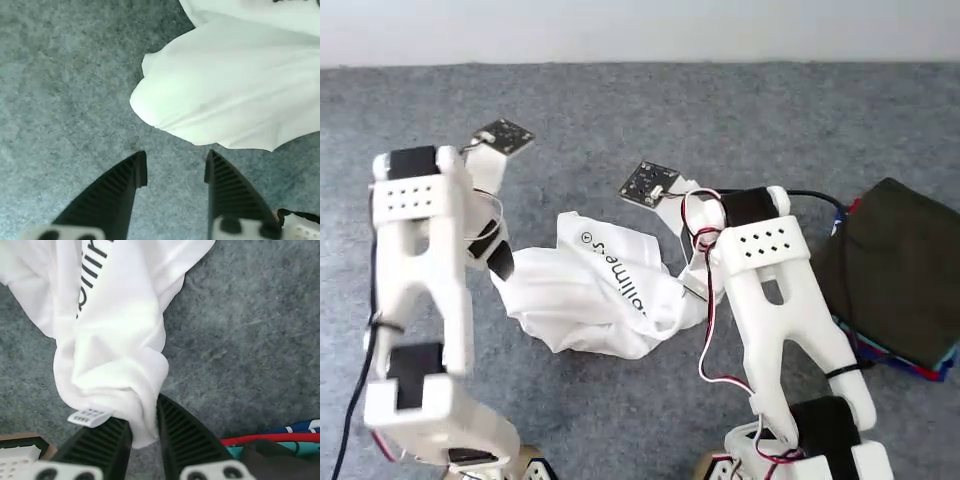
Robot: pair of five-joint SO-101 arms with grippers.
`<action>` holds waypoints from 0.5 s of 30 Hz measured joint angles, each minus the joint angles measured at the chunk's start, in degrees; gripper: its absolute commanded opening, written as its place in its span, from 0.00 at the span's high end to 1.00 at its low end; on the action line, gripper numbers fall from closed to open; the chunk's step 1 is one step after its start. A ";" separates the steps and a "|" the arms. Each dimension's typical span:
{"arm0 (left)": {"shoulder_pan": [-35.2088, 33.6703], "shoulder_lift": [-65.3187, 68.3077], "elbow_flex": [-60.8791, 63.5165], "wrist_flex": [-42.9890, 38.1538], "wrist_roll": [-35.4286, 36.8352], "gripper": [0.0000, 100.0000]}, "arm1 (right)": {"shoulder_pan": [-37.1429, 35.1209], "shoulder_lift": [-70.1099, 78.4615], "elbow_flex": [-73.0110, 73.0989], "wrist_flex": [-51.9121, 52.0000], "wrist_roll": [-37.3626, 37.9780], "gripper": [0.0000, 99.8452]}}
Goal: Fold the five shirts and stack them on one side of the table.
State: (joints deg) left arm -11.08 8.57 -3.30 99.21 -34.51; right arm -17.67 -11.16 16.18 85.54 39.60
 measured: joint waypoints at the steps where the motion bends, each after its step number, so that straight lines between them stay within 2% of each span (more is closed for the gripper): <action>1: 0.35 1.76 -0.53 0.09 -0.53 0.80 | 0.00 0.00 0.62 -0.62 0.00 0.99; 9: 1.32 11.43 -2.46 0.09 -3.16 0.80 | 0.09 0.00 2.55 -3.69 -0.09 0.99; 15: 1.32 12.92 -5.45 0.09 -3.25 0.80 | 0.09 0.00 2.73 -3.69 -0.79 0.99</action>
State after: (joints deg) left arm -9.76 21.49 -8.75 99.30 -37.76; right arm -17.58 -11.16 18.90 81.85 38.81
